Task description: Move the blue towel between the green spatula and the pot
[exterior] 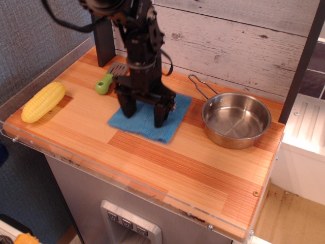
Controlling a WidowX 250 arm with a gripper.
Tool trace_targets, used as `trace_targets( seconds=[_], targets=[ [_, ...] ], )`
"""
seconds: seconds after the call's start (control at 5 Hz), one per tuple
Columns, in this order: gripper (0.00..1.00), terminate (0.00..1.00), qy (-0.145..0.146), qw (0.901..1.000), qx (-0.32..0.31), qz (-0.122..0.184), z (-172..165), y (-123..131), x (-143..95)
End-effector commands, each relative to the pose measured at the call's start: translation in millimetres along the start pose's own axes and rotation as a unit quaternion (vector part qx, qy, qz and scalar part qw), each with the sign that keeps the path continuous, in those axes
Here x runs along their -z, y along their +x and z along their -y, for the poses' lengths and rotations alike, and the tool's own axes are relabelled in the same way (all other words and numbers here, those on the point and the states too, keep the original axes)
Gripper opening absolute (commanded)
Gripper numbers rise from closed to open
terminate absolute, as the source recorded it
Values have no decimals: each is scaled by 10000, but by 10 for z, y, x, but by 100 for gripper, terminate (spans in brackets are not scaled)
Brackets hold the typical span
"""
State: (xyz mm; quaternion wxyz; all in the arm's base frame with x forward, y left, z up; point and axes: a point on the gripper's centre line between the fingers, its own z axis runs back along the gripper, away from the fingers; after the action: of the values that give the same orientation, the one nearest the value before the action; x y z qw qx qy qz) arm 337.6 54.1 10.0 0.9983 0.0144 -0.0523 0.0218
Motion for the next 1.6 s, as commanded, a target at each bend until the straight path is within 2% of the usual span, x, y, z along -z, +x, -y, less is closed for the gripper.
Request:
trace_targets(
  seconds=[0.0,0.2,0.4,0.6,1.0,1.2,1.4],
  targets=[
    [100,0,-45,9990,422,131,81,400,-5],
    [100,0,1,9972,736,148,87,522,-62],
    [100,0,41,9970,738,209,82,554,-151],
    [100,0,44,9978,538,384,50,554,-349],
    [100,0,-78,9925,551,1086,83,665,-1011],
    [100,0,-132,9920,546,1134,65,540,-1150],
    [100,0,-134,9931,537,1033,32,302,-1205]
  ],
)
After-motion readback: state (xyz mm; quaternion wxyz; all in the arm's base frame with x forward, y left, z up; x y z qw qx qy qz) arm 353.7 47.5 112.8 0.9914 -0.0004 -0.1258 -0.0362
